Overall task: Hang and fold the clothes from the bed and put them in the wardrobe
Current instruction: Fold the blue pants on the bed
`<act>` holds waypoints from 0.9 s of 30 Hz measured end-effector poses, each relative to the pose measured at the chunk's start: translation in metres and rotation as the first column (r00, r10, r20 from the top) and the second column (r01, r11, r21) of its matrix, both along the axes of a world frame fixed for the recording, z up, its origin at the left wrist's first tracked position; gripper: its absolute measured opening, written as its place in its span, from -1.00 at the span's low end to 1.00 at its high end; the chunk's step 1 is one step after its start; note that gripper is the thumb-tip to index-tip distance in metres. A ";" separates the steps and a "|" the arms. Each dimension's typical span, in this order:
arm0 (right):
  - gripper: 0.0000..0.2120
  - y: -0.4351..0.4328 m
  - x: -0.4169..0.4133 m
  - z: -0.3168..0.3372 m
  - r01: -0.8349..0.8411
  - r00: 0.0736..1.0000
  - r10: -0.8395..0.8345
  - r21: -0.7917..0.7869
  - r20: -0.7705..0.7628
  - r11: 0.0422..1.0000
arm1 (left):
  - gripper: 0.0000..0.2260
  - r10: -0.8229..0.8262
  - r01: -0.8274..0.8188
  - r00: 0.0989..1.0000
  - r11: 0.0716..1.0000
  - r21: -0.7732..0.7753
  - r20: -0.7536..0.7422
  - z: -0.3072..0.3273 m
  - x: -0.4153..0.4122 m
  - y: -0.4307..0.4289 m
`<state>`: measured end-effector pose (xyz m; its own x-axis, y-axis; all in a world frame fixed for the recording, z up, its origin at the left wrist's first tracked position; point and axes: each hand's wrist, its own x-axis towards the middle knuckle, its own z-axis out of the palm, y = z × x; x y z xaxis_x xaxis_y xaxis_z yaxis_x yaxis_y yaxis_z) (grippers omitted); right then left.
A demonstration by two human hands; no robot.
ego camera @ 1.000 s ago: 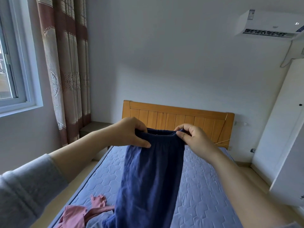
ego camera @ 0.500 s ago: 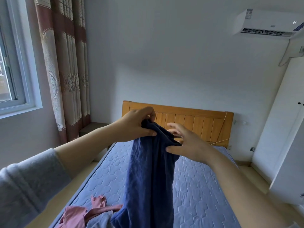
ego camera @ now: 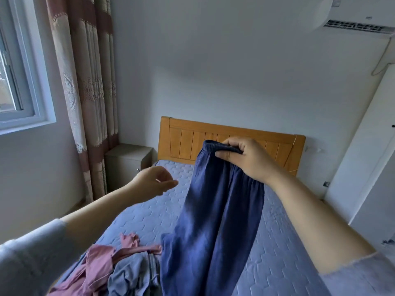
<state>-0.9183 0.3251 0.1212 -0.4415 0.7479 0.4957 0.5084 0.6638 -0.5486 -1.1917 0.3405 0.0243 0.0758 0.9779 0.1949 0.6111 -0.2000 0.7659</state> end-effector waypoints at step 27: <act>-0.84 0.000 0.019 0.034 0.148 0.989 -0.146 0.105 -0.028 0.983 | -0.89 0.171 0.359 0.752 0.704 -0.613 0.637 -0.125 0.055 -0.006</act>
